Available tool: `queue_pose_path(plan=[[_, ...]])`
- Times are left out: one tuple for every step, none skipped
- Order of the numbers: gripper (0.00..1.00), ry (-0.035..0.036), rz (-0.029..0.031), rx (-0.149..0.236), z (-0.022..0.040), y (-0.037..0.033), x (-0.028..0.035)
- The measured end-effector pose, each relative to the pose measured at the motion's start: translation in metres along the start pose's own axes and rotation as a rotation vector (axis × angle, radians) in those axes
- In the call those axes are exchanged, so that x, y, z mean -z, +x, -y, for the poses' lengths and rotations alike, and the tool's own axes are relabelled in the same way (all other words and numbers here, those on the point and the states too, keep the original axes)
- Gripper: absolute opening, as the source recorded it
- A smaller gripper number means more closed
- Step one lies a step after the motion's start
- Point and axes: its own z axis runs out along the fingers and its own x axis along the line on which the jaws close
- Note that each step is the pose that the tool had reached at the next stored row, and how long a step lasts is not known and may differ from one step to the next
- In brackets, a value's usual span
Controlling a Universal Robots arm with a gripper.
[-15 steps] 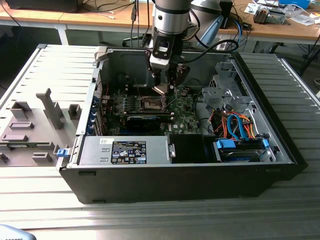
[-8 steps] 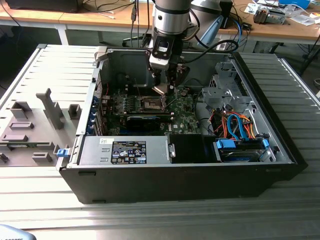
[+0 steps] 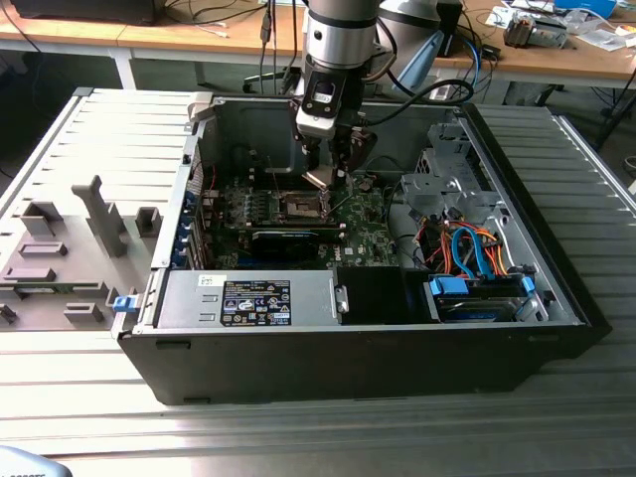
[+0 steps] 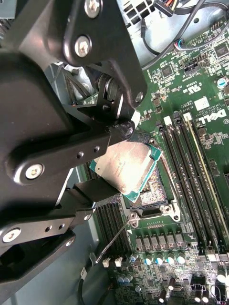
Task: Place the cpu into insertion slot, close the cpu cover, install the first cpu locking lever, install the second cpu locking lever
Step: 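Place the cpu into insertion slot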
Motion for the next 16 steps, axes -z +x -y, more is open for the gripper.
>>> queue_pose_path(plan=[[0.54,0.0000,0.0000,-0.001,0.0000,0.0000,0.0000],[0.54,0.0000,0.0000,-0.002,0.0000,0.0000,0.0000],[0.54,0.0001,-0.0001,-0.003,0.0000,0.0000,-0.0001],[0.54,0.0000,-0.0001,-0.004,0.0000,0.0000,-0.0001],[0.54,0.0000,-0.0001,-0.005,0.0000,0.0000,-0.0001],[0.54,0.0001,-0.0002,-0.006,0.0000,0.0000,-0.0001],[0.54,0.0001,-0.0002,-0.007,0.0000,0.0000,-0.0001],[0.54,0.0002,-0.0002,-0.008,0.0000,0.0000,-0.0002],[0.54,0.0002,-0.0003,-0.009,0.0000,0.0000,-0.0002],[0.54,0.0002,-0.0003,-0.010,0.0000,0.0000,-0.0002],[0.54,0.0002,-0.0003,-0.011,0.0000,0.0000,-0.0002],[0.54,0.0003,-0.0003,-0.011,0.0000,0.0000,-0.0002],[0.54,0.0002,-0.0004,-0.013,0.0000,0.0000,-0.0003],[0.54,0.0003,-0.0004,-0.013,0.0000,0.0000,-0.0003],[0.54,0.0003,-0.0004,-0.014,0.0000,0.0000,-0.0003],[0.54,0.0003,-0.0005,-0.015,0.0000,0.0000,-0.0003]])
